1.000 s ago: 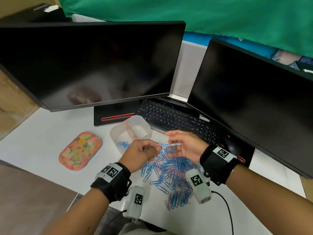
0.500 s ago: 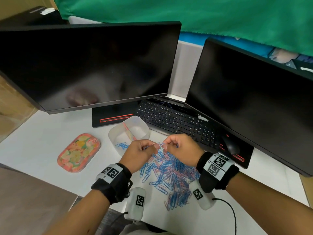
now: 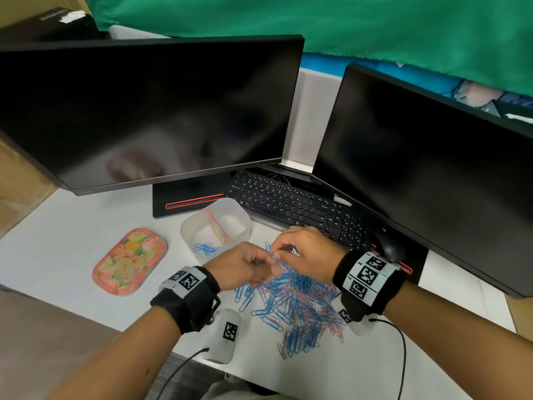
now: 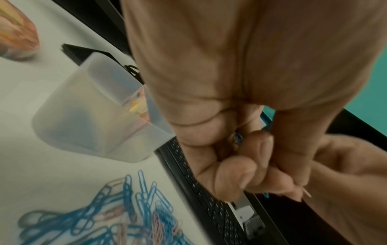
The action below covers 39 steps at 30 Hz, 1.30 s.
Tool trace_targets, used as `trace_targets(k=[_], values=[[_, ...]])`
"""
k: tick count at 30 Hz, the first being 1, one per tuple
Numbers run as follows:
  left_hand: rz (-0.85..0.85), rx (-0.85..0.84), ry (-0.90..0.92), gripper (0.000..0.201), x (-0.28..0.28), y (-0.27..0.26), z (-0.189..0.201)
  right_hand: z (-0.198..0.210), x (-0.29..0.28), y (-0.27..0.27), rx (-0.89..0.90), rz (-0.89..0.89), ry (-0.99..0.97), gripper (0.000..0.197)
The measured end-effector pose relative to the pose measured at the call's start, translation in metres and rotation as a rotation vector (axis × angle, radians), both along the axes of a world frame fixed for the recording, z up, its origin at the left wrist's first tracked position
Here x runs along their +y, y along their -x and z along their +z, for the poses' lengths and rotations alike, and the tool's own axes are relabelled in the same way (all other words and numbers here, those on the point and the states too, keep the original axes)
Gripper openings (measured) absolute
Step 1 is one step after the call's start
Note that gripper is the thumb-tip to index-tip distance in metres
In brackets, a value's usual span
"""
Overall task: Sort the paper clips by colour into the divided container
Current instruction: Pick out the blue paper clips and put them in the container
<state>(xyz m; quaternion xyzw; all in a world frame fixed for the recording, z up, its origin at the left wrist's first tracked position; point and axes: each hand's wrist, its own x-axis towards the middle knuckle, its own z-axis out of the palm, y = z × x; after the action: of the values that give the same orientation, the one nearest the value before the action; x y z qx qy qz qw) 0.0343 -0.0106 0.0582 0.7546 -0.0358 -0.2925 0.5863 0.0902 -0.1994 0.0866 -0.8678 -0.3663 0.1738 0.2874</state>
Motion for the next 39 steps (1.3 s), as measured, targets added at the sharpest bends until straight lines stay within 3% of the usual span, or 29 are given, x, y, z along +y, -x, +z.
trace_targets(k=[3, 9, 17, 19, 24, 31, 34, 37, 39], values=[[-0.050, 0.018, -0.055, 0.018, -0.012, 0.004, -0.006, -0.001, 0.001, -0.007, 0.009, -0.077, -0.021, 0.013], [-0.109, -0.132, -0.464, 0.018, -0.017, 0.006, -0.032, -0.021, -0.007, -0.013, 0.158, -0.295, 0.038, 0.010], [-0.089, -0.178, -0.540, 0.024, -0.007, 0.015, -0.046, -0.036, -0.005, -0.008, 0.271, -0.349, 0.058, 0.011], [-0.004, -0.195, -0.452, 0.019, 0.006, 0.016, -0.041, -0.031, 0.002, -0.013, 0.333, -0.375, 0.011, 0.016], [0.368, -0.146, -0.262, 0.043, 0.043, 0.007, -0.018, -0.016, 0.041, -0.026, 0.666, -0.444, -0.186, 0.009], [0.714, -0.028, -0.212, 0.035, 0.083, -0.004, -0.003, -0.002, 0.118, -0.030, 0.933, -0.476, -0.254, 0.002], [0.730, 0.028, -0.266, 0.035, 0.089, -0.007, -0.005, -0.004, 0.145, -0.033, 0.881, -0.521, -0.251, 0.013], [0.722, 0.045, -0.321, 0.033, 0.090, -0.011, -0.008, -0.011, 0.161, -0.036, 0.620, -0.405, -0.038, 0.013], [0.722, 0.029, -0.368, 0.032, 0.092, -0.013, -0.011, -0.015, 0.164, -0.037, 0.570, -0.378, 0.018, 0.018]])
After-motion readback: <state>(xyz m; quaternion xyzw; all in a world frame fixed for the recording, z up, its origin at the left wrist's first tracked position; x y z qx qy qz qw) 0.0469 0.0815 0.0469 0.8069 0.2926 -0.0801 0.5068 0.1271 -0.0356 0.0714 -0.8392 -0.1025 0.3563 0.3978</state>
